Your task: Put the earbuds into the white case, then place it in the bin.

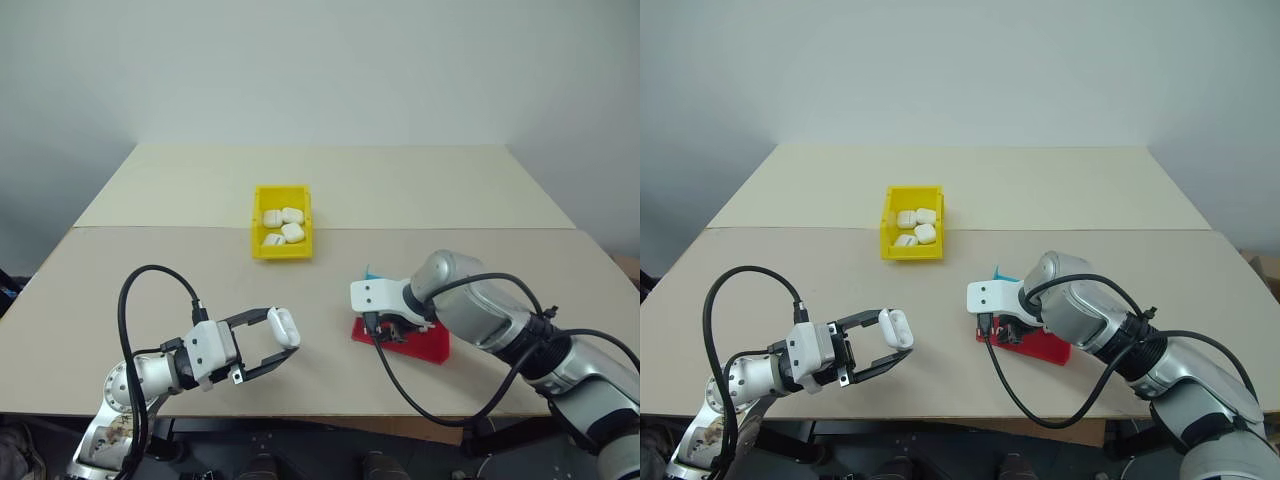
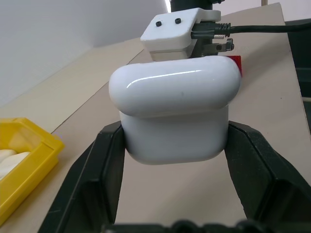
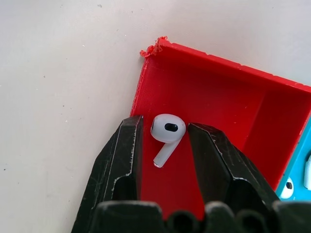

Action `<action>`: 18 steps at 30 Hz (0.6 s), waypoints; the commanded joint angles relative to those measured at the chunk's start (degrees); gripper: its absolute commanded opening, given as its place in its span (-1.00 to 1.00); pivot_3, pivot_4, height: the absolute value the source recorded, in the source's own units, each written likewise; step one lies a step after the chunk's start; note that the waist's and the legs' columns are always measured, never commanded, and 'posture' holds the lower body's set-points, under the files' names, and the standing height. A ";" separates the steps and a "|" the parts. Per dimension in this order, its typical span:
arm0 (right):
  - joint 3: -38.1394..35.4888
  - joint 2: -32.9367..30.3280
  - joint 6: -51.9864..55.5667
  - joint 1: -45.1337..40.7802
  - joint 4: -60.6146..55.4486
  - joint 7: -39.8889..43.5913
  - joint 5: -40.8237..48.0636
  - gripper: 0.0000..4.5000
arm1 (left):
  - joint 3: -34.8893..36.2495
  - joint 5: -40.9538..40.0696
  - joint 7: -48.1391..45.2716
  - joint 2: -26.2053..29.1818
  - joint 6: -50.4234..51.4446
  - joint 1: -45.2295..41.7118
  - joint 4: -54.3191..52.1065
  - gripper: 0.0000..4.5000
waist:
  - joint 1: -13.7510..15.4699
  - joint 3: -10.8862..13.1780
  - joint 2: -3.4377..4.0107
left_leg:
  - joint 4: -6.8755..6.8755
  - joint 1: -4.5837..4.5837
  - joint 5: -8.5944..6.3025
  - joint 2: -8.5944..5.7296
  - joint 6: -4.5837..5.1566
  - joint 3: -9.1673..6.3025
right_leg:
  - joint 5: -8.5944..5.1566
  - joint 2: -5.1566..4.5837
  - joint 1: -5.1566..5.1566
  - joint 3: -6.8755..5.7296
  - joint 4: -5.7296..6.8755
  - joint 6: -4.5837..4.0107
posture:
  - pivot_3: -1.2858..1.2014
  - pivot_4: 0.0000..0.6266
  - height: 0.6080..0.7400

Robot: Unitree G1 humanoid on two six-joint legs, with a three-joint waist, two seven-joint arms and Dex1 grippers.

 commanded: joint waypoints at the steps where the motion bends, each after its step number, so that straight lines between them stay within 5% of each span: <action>1: -0.38 -0.80 -0.85 0.00 -1.63 0.06 -1.05 -0.19 | -0.01 -0.29 0.51 0.47 0.23 -0.56 -2.08 0.24 | -0.01 0.00 0.00 | 0.00 0.00 0.00 0.00 0.00 -0.01 | 0.00 0.00 0.00 0.00 0.00 0.00 | 0.03 -0.52 1.00; 9: -0.62 -0.72 -1.17 0.17 -1.72 -0.08 -0.93 -0.19 | -0.05 -0.06 0.81 0.43 0.88 -0.46 -2.55 0.24 | -0.01 0.00 0.00 | 0.00 0.00 0.00 0.00 0.00 0.00 | 0.00 0.00 0.00 0.00 0.00 0.00 | 0.03 -0.52 1.00; 13: -0.63 -0.58 -1.15 0.09 -1.60 -0.12 -0.90 -0.58 | -0.04 0.01 0.93 0.50 1.03 -0.54 -2.50 0.24 | -0.01 0.00 0.00 | 0.00 0.00 0.00 0.00 0.00 0.00 | 0.00 0.00 0.00 0.00 0.00 0.00 | 0.03 -0.52 1.00; 18: -0.64 -0.50 -1.38 0.10 -1.56 -0.40 -1.06 -0.58 | -0.12 -0.15 1.10 0.61 1.69 -0.50 -3.04 0.24 | -0.01 0.00 0.00 | 0.00 0.00 0.00 0.00 0.00 0.00 | 0.00 0.00 0.00 0.00 0.00 0.00 | 0.03 -0.52 1.00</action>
